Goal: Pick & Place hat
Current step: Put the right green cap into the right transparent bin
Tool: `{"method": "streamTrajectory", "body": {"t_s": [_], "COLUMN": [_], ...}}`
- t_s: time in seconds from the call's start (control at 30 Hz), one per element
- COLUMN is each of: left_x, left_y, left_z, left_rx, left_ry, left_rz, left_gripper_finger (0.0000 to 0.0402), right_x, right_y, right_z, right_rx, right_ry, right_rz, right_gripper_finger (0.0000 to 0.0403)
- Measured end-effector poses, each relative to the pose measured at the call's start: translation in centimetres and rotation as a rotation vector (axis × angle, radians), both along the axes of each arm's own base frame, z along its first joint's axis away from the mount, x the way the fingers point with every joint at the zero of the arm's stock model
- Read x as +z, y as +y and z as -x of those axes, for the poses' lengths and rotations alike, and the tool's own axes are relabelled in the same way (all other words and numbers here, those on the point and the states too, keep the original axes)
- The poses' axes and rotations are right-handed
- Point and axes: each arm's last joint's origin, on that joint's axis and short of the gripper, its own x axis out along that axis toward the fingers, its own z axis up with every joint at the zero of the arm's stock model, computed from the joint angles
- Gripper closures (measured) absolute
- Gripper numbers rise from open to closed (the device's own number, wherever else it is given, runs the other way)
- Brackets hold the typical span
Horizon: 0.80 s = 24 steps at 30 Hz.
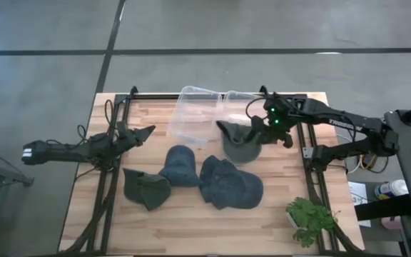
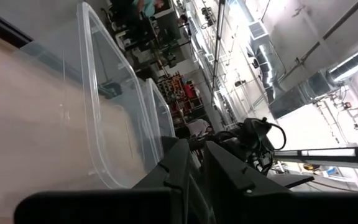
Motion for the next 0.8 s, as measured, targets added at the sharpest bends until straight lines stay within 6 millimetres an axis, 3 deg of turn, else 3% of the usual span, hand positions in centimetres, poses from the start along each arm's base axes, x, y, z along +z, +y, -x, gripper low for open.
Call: {"method": "streamTrajectory", "body": {"t_s": [0.2, 0.33, 0.63, 0.8], "left_x": [0.2, 0.2, 0.4, 0.6], "left_y": [0.0, 0.0, 0.0, 0.0], "left_z": [0.0, 0.0, 0.1, 0.1], "left_rx": [0.004, 0.014, 0.011, 0.007], "left_ry": [-0.014, -0.016, -0.047, -0.089], "left_rz": [0.002, 0.003, 0.024, 0.049], "left_gripper_finger": [0.0358, 0.0358, 0.0358, 0.0358], "right_x": [2.1, 2.4, -0.8, -0.5], "right_y": [-0.3, -0.5, -0.4, -0.3], "right_z": [1.0, 1.1, 0.7, 0.8], "right_rx": [-0.11, -0.149, -0.029, 0.109], "right_ry": [0.088, 0.094, 0.077, 0.045], "right_rz": [0.12, 0.127, 0.06, 0.107], "right_gripper_finger": [0.0388, 0.0388, 0.0387, 0.0387]}}
